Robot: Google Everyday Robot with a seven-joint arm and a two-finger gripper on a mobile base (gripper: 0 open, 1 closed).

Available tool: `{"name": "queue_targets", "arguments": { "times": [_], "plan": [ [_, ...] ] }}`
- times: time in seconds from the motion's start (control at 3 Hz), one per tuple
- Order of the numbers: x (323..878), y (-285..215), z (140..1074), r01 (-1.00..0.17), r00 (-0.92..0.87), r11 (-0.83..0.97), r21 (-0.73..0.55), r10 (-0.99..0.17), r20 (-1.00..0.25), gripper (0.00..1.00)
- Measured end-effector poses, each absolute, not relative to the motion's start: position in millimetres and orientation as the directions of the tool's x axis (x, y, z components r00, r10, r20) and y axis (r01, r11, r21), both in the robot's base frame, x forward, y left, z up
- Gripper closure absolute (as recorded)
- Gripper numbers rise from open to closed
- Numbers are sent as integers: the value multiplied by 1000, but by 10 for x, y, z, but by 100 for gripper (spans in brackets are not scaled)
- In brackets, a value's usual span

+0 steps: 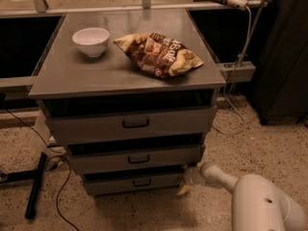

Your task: Open bottom drawer

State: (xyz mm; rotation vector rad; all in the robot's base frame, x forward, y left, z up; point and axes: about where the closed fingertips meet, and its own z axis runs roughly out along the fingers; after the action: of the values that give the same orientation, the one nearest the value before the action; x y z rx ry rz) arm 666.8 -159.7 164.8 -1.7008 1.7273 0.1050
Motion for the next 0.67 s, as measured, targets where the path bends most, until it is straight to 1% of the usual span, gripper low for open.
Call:
{"name": "queue_targets", "arguments": {
  "times": [0.33, 0.67],
  "plan": [
    [6626, -1569, 1585, -914, 92, 140, -380, -841, -533, 0],
    [6626, -1569, 1585, -914, 92, 140, -380, -841, -533, 19]
  ]
}}
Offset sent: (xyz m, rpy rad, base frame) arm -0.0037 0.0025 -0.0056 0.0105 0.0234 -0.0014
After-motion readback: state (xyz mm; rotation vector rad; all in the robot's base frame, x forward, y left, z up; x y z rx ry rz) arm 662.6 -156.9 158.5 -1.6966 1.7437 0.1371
